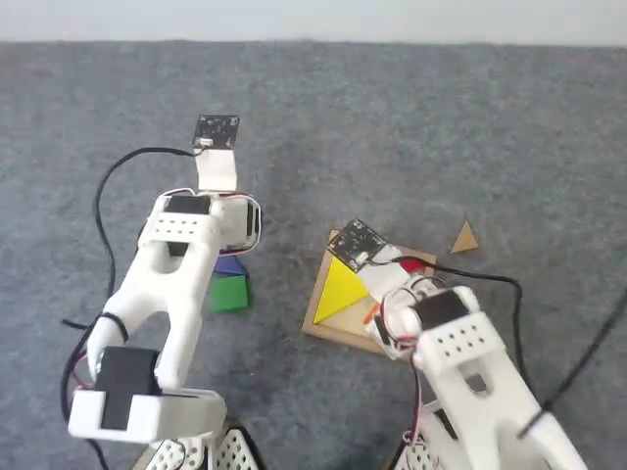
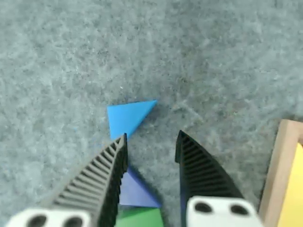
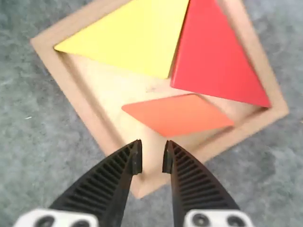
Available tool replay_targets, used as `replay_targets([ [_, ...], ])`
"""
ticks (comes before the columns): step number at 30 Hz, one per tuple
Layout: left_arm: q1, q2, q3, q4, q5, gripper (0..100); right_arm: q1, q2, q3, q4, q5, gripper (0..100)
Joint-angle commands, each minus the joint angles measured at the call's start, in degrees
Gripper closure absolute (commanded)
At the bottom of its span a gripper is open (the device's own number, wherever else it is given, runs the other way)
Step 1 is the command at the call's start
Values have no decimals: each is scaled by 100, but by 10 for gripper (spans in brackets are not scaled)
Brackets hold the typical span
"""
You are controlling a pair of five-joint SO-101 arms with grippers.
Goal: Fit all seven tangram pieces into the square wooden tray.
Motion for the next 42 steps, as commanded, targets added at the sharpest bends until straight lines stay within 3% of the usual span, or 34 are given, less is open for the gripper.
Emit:
replay_targets([
  [1,-44,-26,-277,-149,-44,837,-66,620,-589,-435,-70,897],
  [15,-44,-26,-268,-185,-44,837,31,2220,-1125,-945,-18,897],
  [30,-53,-9,-268,-185,-44,837,1991,3090,-2233,-919,642,897],
  [36,-53,-26,-268,-185,-44,837,2079,2818,-2734,-470,571,898],
  [42,-53,-35,-277,-185,-62,837,2079,1587,-2690,22,79,897],
])
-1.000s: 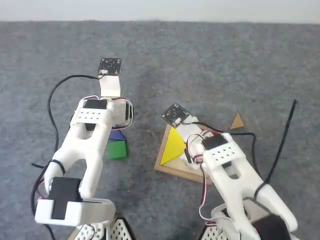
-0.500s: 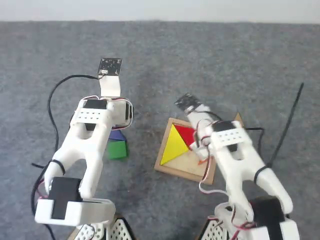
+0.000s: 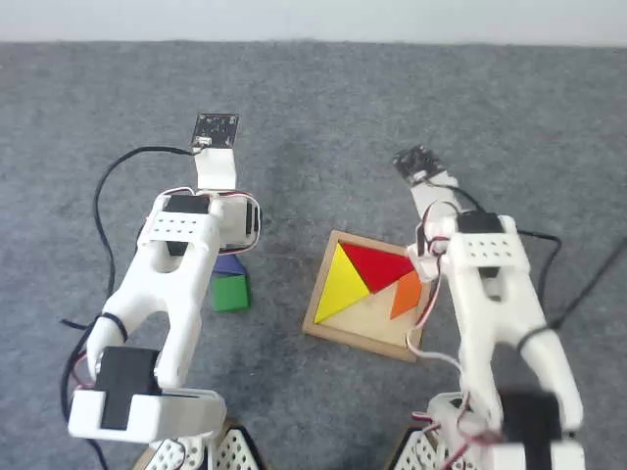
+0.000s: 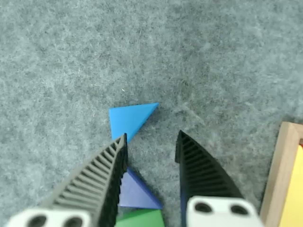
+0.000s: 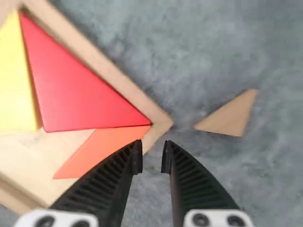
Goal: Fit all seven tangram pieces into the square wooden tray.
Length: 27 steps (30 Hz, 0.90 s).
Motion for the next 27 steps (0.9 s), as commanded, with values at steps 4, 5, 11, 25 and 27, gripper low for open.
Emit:
replay_targets([
  [4,-53,-44,-514,457,-308,837,145,-1675,431,831,-308,897],
  [5,-35,-44,-725,818,-440,837,207,-1930,738,840,-308,897],
  [11,-35,-18,-2149,2963,-536,837,233,-3284,2479,444,-246,897],
  [25,-35,527,-1780,2066,-457,838,-778,-2105,1231,813,-659,897],
  [27,-18,651,-1736,2004,-431,838,-716,-1859,1002,804,-677,897],
])
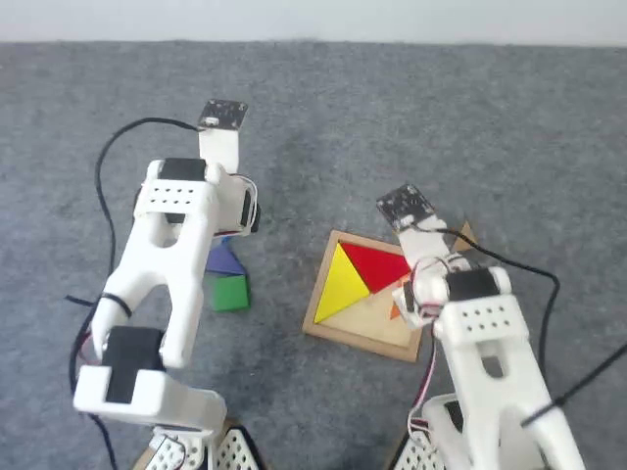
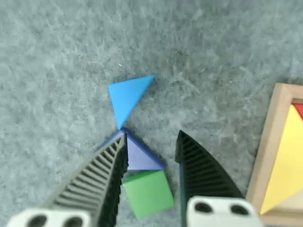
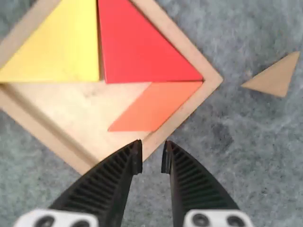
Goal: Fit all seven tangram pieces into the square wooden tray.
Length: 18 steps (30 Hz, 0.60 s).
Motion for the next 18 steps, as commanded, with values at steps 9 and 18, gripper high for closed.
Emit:
replay_targets([
  [9,9,255,-22,-536,352,840,1332,1842,-2593,101,-862,897],
  [18,-26,255,303,-1081,413,840,1596,4708,-4949,13,-1741,901],
])
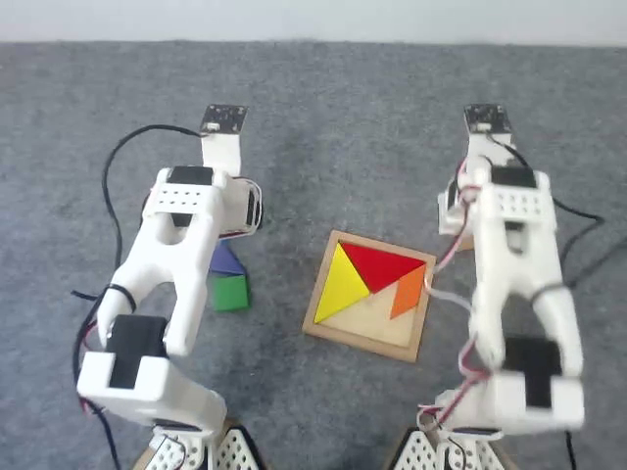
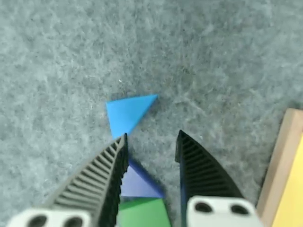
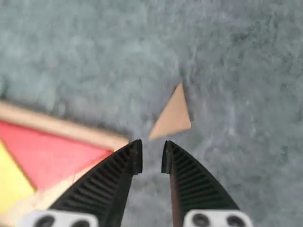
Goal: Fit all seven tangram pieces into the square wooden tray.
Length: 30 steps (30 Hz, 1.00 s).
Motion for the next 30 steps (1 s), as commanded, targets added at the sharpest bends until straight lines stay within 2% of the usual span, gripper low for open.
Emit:
replay_targets([
  [1,-35,-70,-31,-167,97,840,119,796,-1002,-84,-316,901],
  [7,-26,-70,-48,-220,88,840,444,1877,-1732,-180,-554,901],
  [12,-35,-70,-48,-273,88,840,312,2316,-1802,-171,-527,901],
  [26,-35,-70,-40,-264,88,840,365,2448,-1837,84,-536,902],
  [30,-35,-70,-40,-273,97,840,365,2413,-1846,119,-519,968],
])
